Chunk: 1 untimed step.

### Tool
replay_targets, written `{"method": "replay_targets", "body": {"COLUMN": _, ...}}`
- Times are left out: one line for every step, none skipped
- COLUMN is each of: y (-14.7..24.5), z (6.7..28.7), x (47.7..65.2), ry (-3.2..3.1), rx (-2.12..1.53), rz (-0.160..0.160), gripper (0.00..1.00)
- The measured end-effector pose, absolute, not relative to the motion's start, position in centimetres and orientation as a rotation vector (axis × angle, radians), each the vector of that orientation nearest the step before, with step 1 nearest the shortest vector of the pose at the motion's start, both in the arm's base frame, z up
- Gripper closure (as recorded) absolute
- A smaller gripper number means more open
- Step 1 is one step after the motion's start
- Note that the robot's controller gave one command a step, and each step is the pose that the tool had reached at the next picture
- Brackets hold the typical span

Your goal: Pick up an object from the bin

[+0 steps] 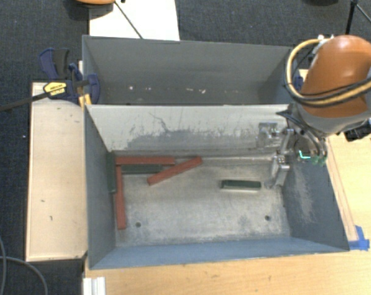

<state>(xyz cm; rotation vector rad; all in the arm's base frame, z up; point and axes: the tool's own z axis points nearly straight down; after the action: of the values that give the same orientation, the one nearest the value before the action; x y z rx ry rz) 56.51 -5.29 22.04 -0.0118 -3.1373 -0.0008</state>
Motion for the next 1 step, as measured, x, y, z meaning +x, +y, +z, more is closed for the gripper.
{"method": "replay_targets", "body": {"y": -5.29, "z": 22.32, "x": 56.59, "ry": -3.142, "rx": -0.011, "rz": 0.0, "gripper": 0.0}}
